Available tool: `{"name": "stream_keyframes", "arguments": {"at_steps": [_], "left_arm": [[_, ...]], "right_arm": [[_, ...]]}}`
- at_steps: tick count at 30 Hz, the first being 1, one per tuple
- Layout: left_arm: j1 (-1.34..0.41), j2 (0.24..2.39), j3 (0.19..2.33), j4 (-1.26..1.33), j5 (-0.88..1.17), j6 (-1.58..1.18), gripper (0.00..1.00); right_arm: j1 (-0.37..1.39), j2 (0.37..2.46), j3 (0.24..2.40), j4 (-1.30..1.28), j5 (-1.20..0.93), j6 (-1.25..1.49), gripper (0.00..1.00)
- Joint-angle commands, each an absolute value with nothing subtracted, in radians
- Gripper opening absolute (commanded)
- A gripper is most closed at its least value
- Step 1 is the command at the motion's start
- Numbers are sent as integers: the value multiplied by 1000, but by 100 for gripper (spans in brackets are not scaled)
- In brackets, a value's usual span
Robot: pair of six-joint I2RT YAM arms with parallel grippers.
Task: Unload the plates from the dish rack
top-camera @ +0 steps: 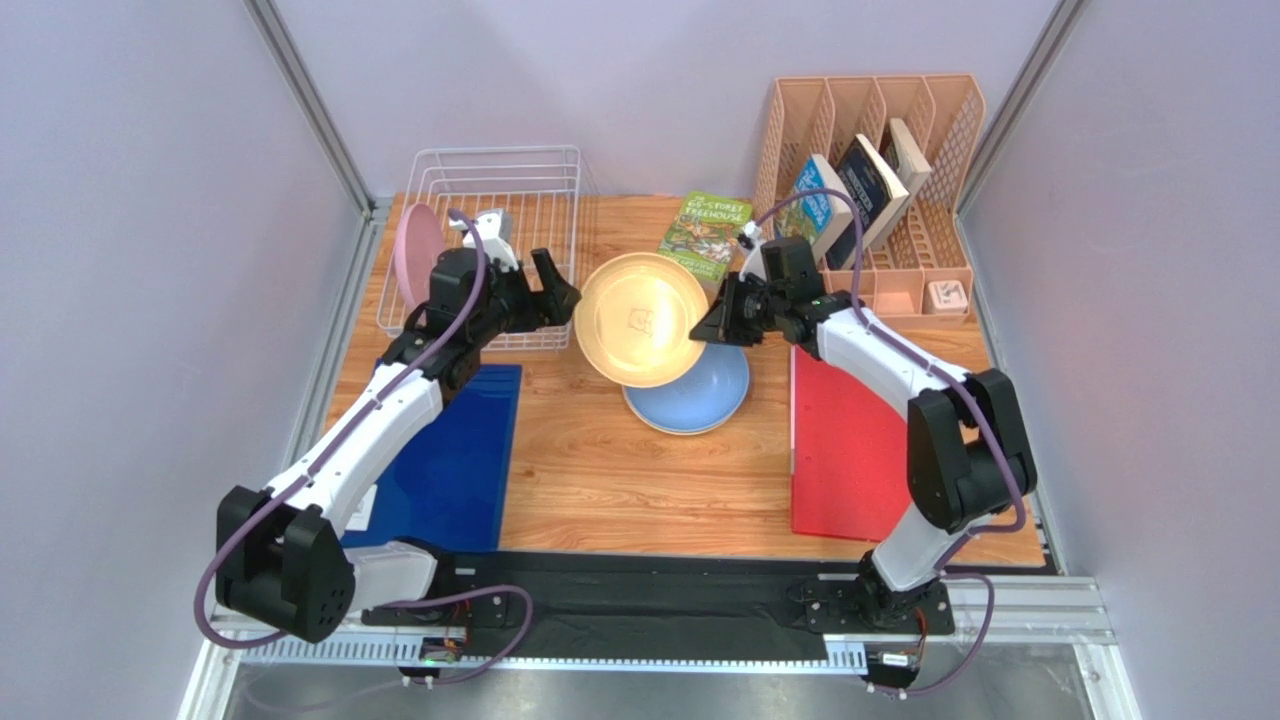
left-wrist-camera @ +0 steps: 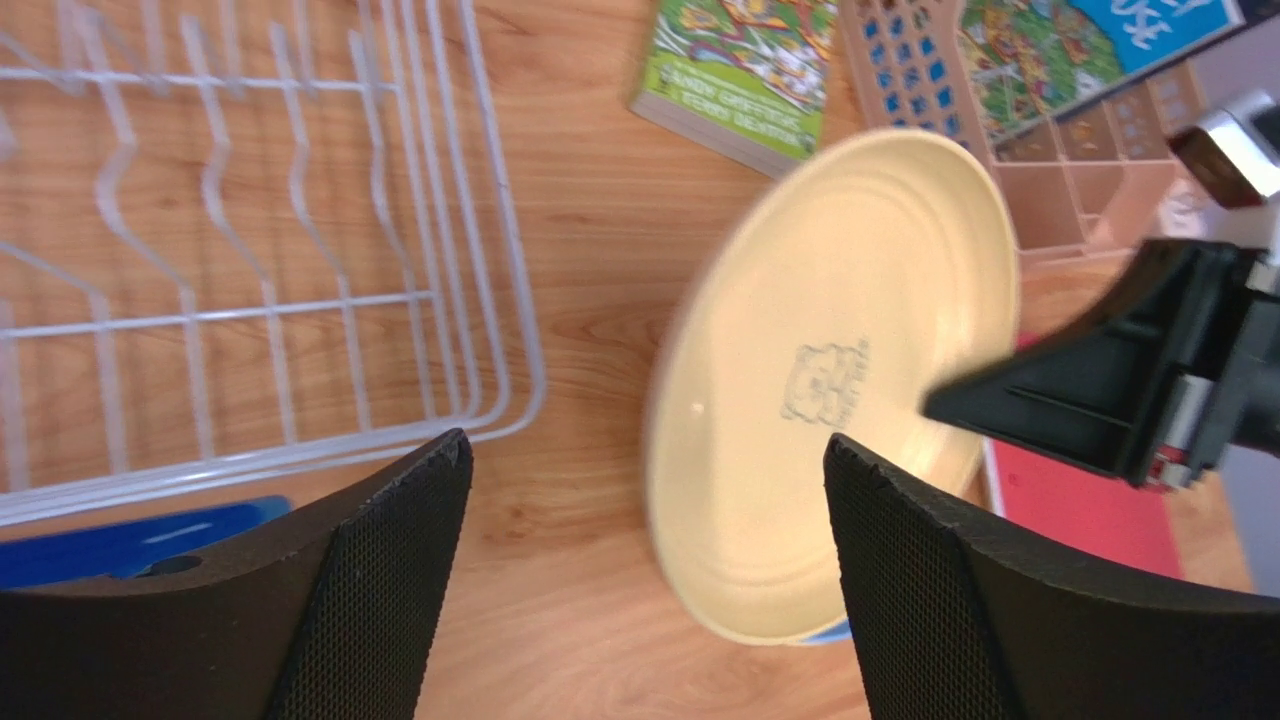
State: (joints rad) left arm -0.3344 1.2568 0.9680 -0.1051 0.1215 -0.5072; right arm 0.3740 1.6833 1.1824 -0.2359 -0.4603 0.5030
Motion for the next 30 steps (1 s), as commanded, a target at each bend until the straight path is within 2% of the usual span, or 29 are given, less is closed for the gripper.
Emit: {"name": "stream_keyframes", "arguments": {"at_steps": [1, 7, 10, 20, 26, 27, 30], "left_arm": [[-336, 1167, 986, -129, -159, -364, 93], [-336, 1117, 920, -52, -490, -178, 95], [-334, 1134, 905, -22, -615, -121, 99], [-267, 1246, 933, -6, -644, -92, 99], [-189, 1287, 957, -6, -589, -113, 99], [-170, 1293, 965, -6, -577, -115, 99], [-132, 1321, 980, 25, -545, -121, 100]], "right_arm": [[351, 1579, 1141, -400, -309, 466, 0], [344, 1554, 1114, -505, -229, 446, 0], [344, 1578, 1121, -546, -210, 427, 0], [341, 1655, 1141, -561, -199, 411, 1], [341, 1686, 1163, -566, -216, 405, 15], [342, 1684, 1167, -568, -207, 403, 23], [342, 1675, 1184, -571, -193, 400, 37]]}}
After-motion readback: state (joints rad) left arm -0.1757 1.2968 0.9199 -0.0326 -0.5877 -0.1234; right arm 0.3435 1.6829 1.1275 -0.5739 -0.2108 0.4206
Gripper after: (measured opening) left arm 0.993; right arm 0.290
